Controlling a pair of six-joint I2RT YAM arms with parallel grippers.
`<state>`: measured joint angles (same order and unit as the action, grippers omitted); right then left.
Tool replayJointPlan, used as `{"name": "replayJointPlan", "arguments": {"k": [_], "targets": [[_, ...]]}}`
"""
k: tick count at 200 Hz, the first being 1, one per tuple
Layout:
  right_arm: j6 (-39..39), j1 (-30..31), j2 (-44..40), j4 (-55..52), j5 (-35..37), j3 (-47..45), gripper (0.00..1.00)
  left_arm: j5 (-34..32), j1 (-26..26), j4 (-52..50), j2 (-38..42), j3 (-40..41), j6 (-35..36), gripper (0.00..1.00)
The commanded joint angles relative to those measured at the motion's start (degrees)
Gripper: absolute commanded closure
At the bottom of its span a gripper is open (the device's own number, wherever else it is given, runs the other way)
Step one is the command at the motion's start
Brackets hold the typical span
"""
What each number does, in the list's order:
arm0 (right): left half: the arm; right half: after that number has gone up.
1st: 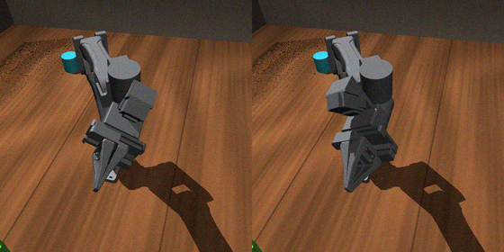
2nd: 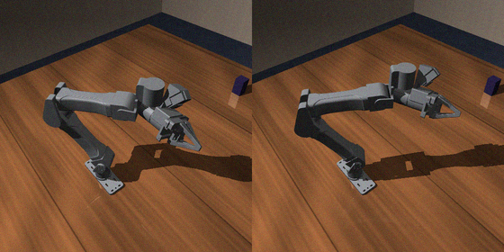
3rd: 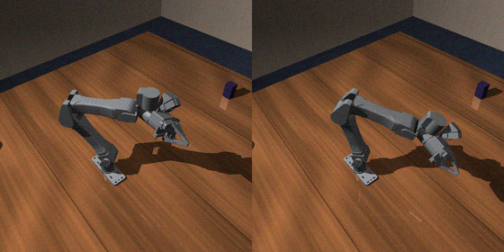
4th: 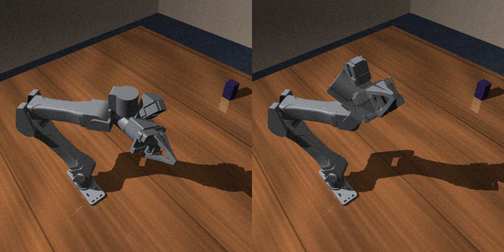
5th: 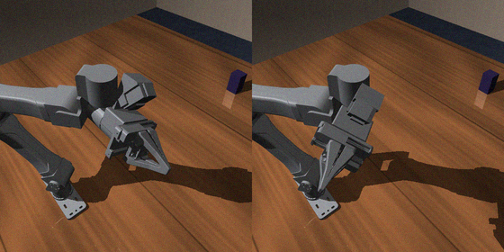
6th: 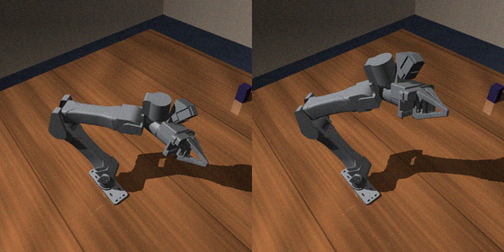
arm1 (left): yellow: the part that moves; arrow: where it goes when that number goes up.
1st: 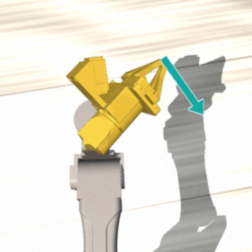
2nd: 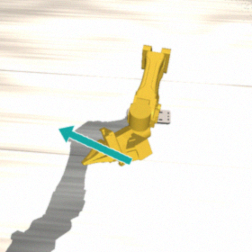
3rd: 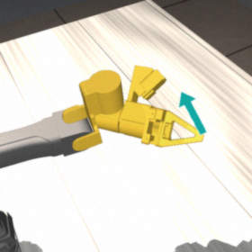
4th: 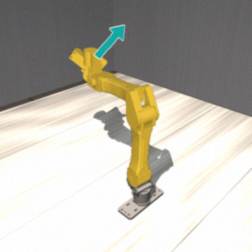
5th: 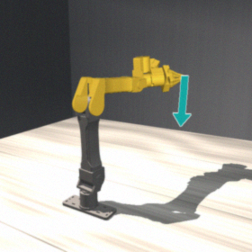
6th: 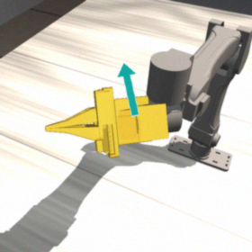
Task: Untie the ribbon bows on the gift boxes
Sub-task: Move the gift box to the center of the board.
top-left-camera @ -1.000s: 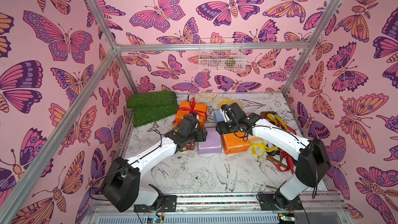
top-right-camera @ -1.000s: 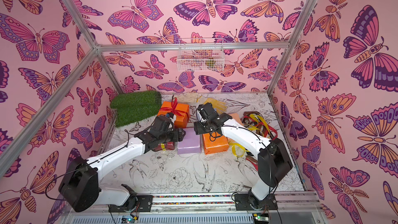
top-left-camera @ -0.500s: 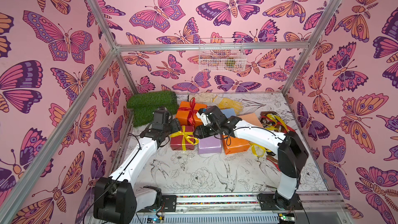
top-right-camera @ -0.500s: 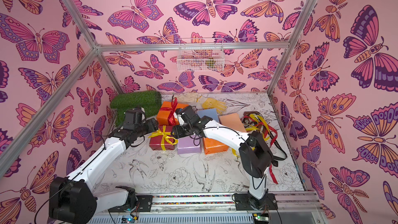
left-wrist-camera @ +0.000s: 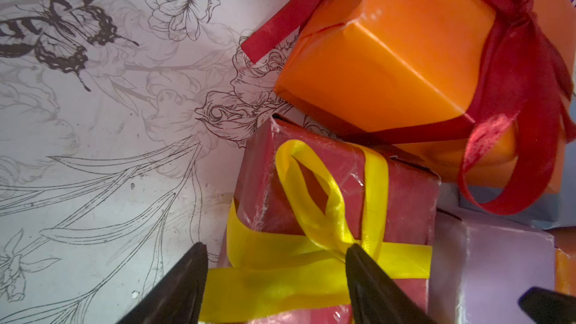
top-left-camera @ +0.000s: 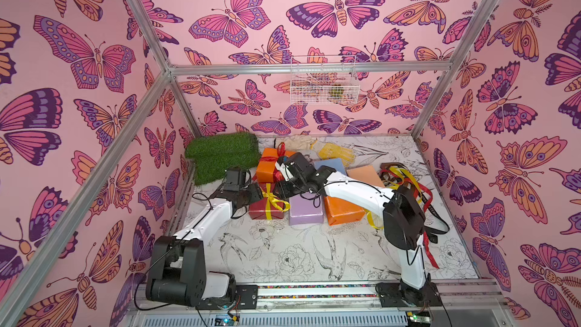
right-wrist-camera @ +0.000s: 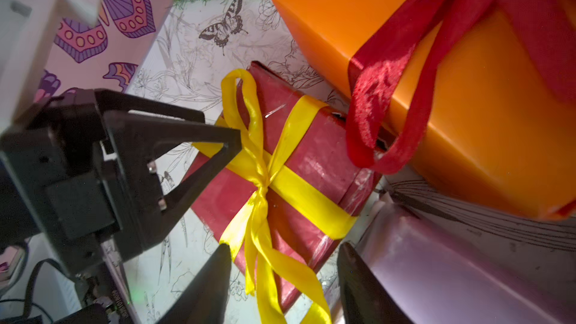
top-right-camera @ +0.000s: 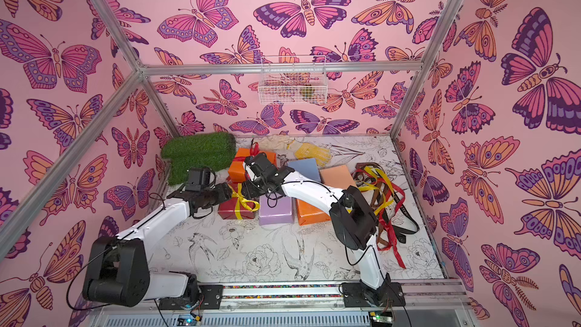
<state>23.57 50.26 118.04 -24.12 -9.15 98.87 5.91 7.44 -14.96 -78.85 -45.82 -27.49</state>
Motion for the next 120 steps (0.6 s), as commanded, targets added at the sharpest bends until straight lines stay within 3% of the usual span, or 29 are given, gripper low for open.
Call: {"name": "replayJointPlan", "arguments": {"k": [1, 79, 120], "targets": [[-1.7, 0.28, 3.49, -3.5, 4.58, 2.85, 0.43, 2.24, -0.42, 4.02, -1.76, 0.83, 1.66, 0.28], [0.46, 0.26, 9.51, -4.02, 3.1, 6.52, 0.43, 3.87, -1.11, 5.64, -4.28, 0.08, 2.88, 0.3], [2.9, 0.28, 9.91, -1.47, -9.88, 6.19, 0.43, 6.98, -1.17, 6.93, -1.89, 4.05, -0.7, 0.38]]}}
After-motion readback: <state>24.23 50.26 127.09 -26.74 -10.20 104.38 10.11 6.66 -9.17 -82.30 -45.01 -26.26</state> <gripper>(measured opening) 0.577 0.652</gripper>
